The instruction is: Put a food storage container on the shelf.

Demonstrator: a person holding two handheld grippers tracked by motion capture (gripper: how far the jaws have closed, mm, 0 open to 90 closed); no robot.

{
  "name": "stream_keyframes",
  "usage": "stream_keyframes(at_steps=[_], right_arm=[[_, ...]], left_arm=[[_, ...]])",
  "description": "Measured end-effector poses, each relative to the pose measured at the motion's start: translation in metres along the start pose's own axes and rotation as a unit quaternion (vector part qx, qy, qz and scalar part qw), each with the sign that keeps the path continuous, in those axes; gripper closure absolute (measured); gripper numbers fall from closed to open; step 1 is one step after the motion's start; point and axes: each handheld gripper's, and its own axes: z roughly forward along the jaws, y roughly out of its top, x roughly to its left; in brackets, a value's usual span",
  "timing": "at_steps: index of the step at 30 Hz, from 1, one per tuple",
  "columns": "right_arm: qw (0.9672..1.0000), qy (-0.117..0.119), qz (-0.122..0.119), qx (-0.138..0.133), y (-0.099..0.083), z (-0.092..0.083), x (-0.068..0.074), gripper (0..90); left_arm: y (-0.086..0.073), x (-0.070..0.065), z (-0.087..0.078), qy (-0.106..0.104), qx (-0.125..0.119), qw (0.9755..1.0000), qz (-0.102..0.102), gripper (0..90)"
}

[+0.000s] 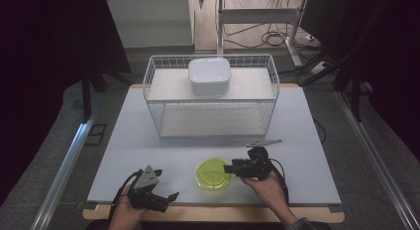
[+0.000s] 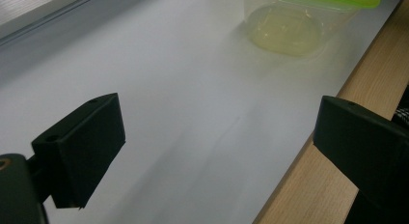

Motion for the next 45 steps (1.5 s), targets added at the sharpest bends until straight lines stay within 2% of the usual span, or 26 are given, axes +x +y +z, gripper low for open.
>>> stream_keyframes(at_steps=[9, 12, 14, 17, 21, 26, 45], right_arm=[[0.9986, 0.022, 0.046, 0.013, 0.005, 0.009, -0.01, 62.5], [0.9965, 0.04, 0.072, 0.017, 0.005, 0.011, -0.014, 68.5], [0.9951, 0.052, 0.082, 0.02, 0.005, 0.011, -0.017, 75.6], [0.9917, 0.081, 0.098, 0.024, 0.005, 0.012, -0.018, 80.4], [0.99, 0.094, 0.101, 0.028, 0.006, 0.011, -0.017, 81.3], [0.9923, 0.085, 0.087, 0.025, 0.009, 0.007, -0.013, 81.7], [0.9918, 0.09, 0.083, -0.038, 0.028, -0.023, -0.012, 81.7]], left_arm=[[0.0, -0.001, 0.0, -0.001, 0.001, 1.0, 0.003, 3.9], [0.0, -0.001, 0.001, -0.001, 0.002, 1.0, 0.004, 3.9], [0.0, -0.001, 0.001, -0.001, 0.003, 1.0, 0.005, 3.9], [0.0, -0.001, 0.001, -0.001, 0.003, 1.0, 0.006, 3.9], [0.0, -0.001, 0.001, -0.002, 0.004, 1.0, 0.006, 3.9], [0.0, -0.001, 0.001, -0.001, 0.003, 1.0, 0.006, 3.9], [0.0, 0.0, -0.001, 0.004, -0.003, 1.0, 0.0, 3.8]])
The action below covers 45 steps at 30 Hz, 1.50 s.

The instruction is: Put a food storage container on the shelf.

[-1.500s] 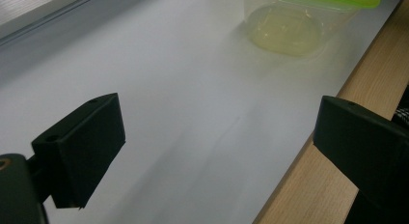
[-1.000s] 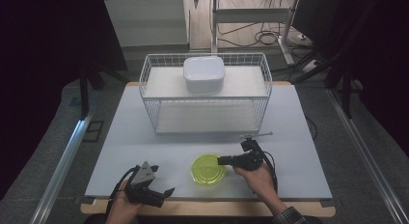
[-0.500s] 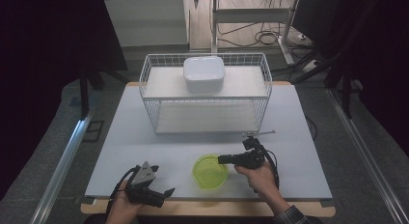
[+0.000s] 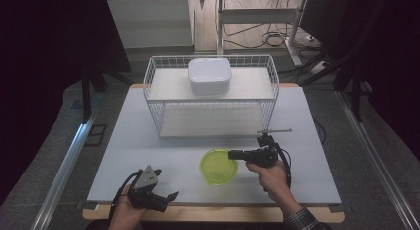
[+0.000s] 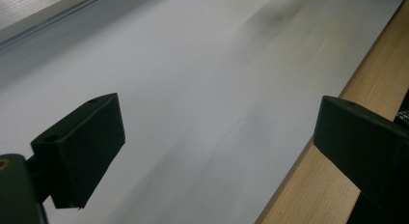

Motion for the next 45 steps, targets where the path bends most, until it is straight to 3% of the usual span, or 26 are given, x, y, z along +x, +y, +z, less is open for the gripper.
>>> stream_keyframes(at_steps=[16, 31, 45], right_arm=[[0.9989, 0.003, -0.026, -0.04, 0.032, -0.023, 0.022, 81.7], [0.9968, 0.014, -0.022, -0.076, 0.066, -0.039, 0.034, 81.7], [0.9946, 0.01, -0.039, -0.096, 0.102, -0.051, 0.055, 81.7]], left_arm=[[0.0, 0.001, -0.001, 0.0, -0.002, 1.0, 0.0, 3.7], [0.0, 0.002, -0.001, 0.0, -0.003, 1.0, -0.004, 3.6], [-0.001, 0.002, -0.001, -0.002, -0.003, 1.0, -0.004, 3.6]])
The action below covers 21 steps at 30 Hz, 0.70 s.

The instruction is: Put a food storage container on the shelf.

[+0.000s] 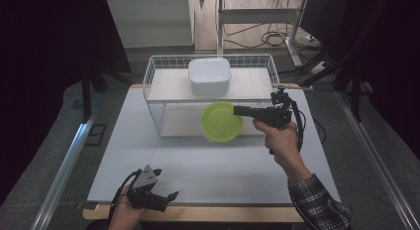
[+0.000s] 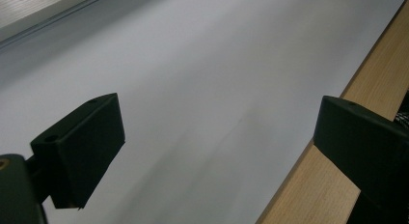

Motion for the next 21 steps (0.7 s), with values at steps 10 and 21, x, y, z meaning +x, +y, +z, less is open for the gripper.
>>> stream_keyframes(at_steps=[10, 21], right_arm=[[0.9999, 0.007, 0.0, -0.01, 0.025, -0.001, 0.011, 81.7], [0.9996, 0.005, -0.01, -0.025, 0.054, 0.003, 0.029, 81.7]], left_arm=[[0.0, 0.0, 0.0, -0.002, 0.001, 1.0, 0.0, 3.6], [0.0, -0.001, 0.0, -0.003, 0.001, 1.0, 0.0, 3.6]])
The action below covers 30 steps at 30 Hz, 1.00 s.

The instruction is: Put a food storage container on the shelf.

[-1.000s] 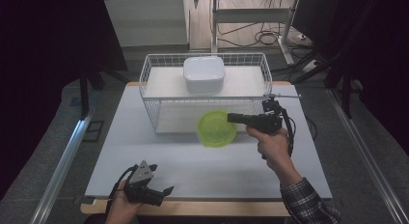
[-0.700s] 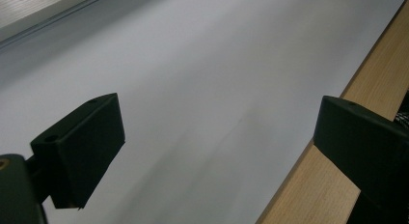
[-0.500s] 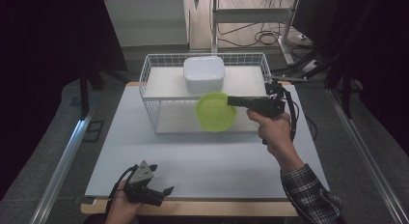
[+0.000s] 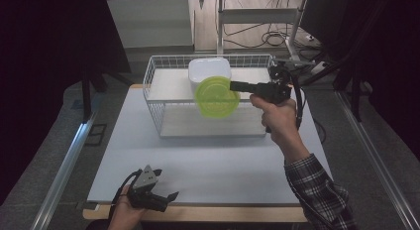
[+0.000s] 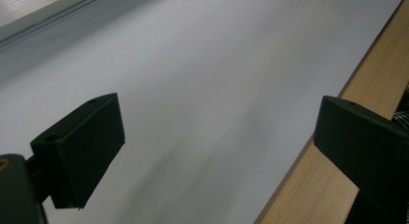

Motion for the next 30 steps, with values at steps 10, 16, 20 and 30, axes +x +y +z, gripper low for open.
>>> stream_keyframes(at_steps=[10, 16, 20, 30], right_arm=[[0.9997, -0.015, -0.007, -0.02, 0.028, 0.01, 0.012, 81.7], [0.9991, -0.026, -0.002, -0.033, 0.042, 0.02, 0.012, 81.7], [0.9985, -0.035, 0.002, -0.041, 0.051, 0.026, 0.011, 81.6], [0.9957, -0.071, 0.012, -0.059, 0.068, 0.044, 0.0, 81.6]], left_arm=[[0.0, -0.001, 0.0, -0.002, 0.0, 1.0, 0.0, 3.7], [0.0, -0.001, 0.0, -0.004, 0.001, 1.0, -0.001, 3.6], [0.0, -0.001, 0.0, -0.004, 0.002, 1.0, 0.001, 3.7], [0.0, -0.001, 0.0, -0.007, 0.001, 1.0, 0.004, 3.6]])
